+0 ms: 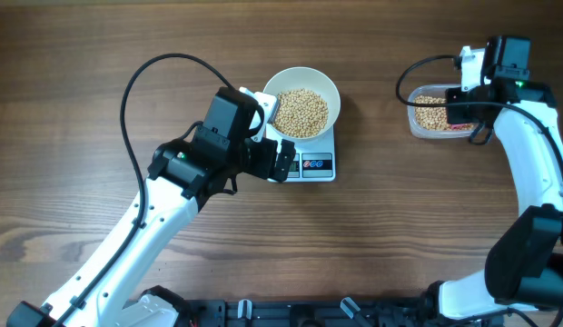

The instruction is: Scoop item into bowl and weigh 150g on scale

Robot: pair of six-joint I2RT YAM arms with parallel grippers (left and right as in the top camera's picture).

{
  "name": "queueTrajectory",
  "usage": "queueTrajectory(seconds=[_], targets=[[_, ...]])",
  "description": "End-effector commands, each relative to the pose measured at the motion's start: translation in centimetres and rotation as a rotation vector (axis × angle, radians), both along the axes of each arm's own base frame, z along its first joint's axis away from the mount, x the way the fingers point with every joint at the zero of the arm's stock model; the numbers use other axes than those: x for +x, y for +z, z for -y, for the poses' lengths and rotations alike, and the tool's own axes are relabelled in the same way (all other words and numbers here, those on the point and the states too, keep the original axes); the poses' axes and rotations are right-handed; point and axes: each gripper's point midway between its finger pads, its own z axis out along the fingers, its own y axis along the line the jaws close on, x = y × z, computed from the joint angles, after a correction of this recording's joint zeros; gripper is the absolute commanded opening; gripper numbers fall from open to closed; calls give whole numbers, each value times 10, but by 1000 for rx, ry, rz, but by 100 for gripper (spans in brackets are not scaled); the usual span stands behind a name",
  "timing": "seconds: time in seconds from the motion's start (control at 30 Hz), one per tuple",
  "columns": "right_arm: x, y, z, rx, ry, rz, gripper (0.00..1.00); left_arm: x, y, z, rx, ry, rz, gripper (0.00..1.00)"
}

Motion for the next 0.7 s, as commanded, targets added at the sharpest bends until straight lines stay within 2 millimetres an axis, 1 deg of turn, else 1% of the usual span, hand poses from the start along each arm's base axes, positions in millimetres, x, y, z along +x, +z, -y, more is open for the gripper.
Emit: queueTrajectory(seconds=[0.0, 0.1, 0.27, 0.5, 0.6, 0.67], targets=[[1, -10, -18, 96, 47, -20, 4, 5, 7, -2, -9, 15, 18, 100], [-1, -11, -20, 108, 51, -28, 4, 5, 7, -2, -9, 15, 18, 100], [1, -9, -35, 184, 87, -16, 4, 5, 7, -2, -9, 15, 18, 100], [1, -9, -37, 198, 90, -17, 4, 5, 7, -1, -9, 15, 18, 100], [2, -7, -48, 255, 117, -4, 4, 5, 7, -1, -9, 15, 18, 100], [2, -7, -49, 260, 119, -2, 4, 5, 7, -1, -9, 15, 18, 100]])
